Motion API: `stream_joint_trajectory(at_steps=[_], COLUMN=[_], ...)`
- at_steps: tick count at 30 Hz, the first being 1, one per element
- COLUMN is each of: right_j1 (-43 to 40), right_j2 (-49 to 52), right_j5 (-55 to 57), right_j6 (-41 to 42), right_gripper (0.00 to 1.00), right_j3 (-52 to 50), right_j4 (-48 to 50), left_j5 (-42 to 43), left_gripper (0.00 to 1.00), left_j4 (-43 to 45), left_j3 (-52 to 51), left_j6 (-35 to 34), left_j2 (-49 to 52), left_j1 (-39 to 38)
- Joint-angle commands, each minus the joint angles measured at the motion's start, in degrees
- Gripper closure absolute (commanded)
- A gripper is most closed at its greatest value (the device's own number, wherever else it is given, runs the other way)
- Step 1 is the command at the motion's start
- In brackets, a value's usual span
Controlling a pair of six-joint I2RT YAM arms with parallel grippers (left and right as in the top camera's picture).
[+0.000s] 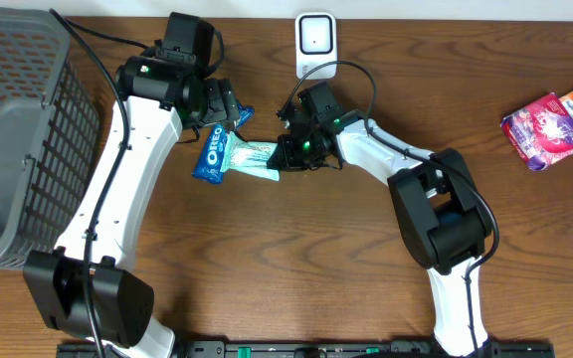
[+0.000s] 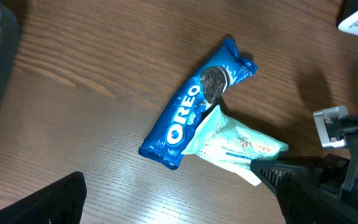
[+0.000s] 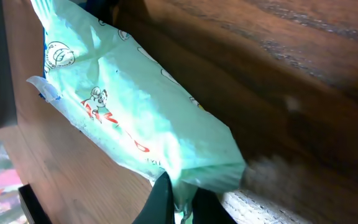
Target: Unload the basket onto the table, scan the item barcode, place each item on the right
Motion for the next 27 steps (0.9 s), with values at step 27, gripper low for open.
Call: stream_joint_trajectory(at_steps=[27], right_j1=[-6.2], right_j2=[-17.9], right_j5=[70.3], right_j6=[4.0], right_gripper=[0.99], right_j3=[3.0], right_j4=[-33.8], left_j5=[-0.5], left_gripper=[0.02], left_j4=[-0.3], left_j3=[0.3], left_j6=[0.1], left_j2=[0.3], left_j1=[0.1])
